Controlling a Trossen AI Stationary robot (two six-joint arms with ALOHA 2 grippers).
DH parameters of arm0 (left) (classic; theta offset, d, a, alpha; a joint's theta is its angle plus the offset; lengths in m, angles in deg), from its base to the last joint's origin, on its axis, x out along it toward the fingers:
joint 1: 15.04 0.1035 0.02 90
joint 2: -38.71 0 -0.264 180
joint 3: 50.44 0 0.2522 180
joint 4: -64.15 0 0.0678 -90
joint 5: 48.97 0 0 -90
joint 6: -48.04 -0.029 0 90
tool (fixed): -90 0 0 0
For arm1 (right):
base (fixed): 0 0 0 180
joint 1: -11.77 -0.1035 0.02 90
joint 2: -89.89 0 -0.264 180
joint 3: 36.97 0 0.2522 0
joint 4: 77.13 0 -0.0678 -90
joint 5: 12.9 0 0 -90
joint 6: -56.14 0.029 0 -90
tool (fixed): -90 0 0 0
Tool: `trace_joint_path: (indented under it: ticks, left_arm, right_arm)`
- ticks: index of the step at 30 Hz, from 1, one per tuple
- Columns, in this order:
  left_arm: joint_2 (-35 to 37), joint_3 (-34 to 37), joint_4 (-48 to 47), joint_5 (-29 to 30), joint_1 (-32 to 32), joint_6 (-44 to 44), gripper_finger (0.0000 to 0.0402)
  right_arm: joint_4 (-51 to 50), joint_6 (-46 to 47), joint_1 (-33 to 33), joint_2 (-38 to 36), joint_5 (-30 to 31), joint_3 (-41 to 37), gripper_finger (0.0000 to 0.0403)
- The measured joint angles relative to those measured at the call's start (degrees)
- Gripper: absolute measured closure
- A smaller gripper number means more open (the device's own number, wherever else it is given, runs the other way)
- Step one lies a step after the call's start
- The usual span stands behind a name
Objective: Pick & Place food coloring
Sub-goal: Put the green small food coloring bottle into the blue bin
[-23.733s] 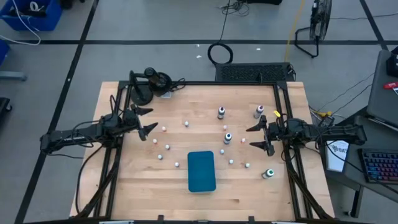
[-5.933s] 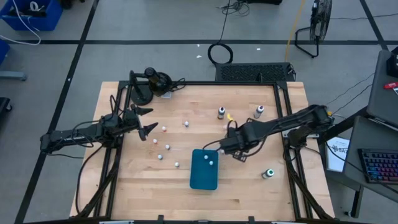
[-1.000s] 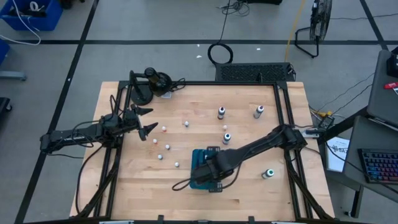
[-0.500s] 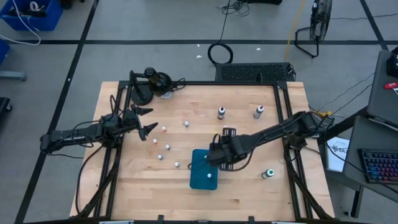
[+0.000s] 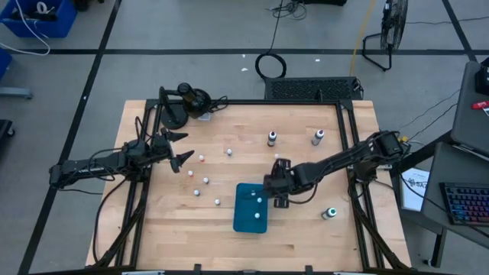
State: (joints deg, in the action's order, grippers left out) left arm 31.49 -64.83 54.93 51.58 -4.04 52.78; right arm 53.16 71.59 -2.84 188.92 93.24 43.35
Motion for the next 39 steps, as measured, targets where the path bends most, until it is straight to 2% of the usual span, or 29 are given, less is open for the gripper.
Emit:
trace_joint_path:
  ticks: [14, 33, 39]
  left_arm:
    - [0.0, 0.0, 0.0, 0.0, 0.0, 0.0, 0.0011]
    - [0.0, 0.0, 0.0, 0.0, 0.0, 0.0, 0.0011]
    - [0.0, 0.0, 0.0, 0.0, 0.0, 0.0, 0.0011]
  right_arm:
    - [10.4, -0.2, 0.0, 0.0, -1.4, -5.8, 0.0206]
    - [13.1, -0.3, 0.1, 2.2, -2.3, -6.9, 0.0207]
    - [13.0, -0.2, 0.1, 2.2, -2.5, -6.9, 0.0234]
